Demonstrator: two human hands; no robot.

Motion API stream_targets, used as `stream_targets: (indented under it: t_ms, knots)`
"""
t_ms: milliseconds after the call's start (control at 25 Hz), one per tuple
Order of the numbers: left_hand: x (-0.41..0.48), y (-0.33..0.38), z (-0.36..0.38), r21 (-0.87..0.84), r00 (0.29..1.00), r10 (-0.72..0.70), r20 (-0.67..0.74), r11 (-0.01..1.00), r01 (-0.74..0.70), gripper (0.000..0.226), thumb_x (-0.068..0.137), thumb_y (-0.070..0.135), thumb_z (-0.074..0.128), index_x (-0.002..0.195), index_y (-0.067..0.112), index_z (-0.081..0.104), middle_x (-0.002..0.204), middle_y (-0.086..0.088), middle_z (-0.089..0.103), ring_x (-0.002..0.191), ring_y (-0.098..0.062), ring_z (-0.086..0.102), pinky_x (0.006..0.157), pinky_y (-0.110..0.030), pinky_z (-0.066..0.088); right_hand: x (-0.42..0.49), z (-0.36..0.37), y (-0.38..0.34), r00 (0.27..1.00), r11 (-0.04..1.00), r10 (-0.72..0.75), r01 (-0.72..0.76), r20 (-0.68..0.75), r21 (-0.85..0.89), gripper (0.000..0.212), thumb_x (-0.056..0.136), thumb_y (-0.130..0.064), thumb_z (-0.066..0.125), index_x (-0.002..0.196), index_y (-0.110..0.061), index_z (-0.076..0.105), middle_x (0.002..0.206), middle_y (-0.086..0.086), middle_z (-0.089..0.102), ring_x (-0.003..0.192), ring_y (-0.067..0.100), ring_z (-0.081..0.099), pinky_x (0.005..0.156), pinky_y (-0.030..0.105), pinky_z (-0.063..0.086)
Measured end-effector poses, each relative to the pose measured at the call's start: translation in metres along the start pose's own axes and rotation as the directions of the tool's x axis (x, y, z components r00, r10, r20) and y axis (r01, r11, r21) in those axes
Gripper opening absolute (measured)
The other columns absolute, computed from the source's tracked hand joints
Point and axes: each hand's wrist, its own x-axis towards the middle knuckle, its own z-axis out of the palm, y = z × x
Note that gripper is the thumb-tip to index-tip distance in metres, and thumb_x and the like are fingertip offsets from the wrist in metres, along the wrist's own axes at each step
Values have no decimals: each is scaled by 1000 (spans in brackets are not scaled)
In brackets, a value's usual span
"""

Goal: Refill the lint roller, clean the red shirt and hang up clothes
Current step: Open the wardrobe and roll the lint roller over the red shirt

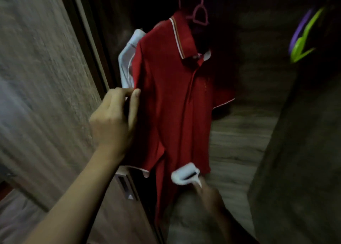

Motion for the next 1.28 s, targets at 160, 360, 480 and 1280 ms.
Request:
stream_targets:
  t_ms: [160, 360, 480, 1280]
  knots:
    - [-13, 38, -3, -191, 989, 27, 147, 982, 2, 22, 94, 22, 55, 80, 7, 62, 72, -7, 64, 69, -13, 51, 56, -27, 36, -9, -65, -9, 961, 995, -47, 68, -272, 69, 62, 83, -63, 28, 119, -19, 51, 101, 14, 70, 94, 32, 65, 79, 38, 50]
    - [-41, 74, -1, -320, 966, 42, 254, 946, 43, 26, 92, 27, 53, 73, 10, 52, 64, -8, 56, 57, -22, 55, 55, -30, 33, -69, -152, -18, 885, 998, -67, 62, -461, -28, 34, 94, -46, 36, 108, -18, 49, 89, 18, 69, 85, 38, 63, 66, 39, 46]
    - [-66, 111, -9, -384, 946, 34, 322, 918, 98, 30, 92, 28, 51, 68, 11, 51, 61, -7, 53, 52, -25, 55, 54, -31, 32, -122, -185, -2, 847, 998, -47, 25, -530, -50, 30, 95, -45, 36, 100, -17, 46, 88, 17, 68, 85, 39, 62, 65, 37, 44]
    - [-347, 577, -287, -749, 359, 659, 661, 551, 367, 20, 84, 18, 60, 90, 1, 68, 77, -20, 71, 65, -34, 69, 54, -34, 54, -692, -257, 311, 500, 720, 534, -692, -682, 56, 40, 94, -55, 29, 108, -20, 42, 96, 15, 68, 91, 37, 60, 67, 38, 42]
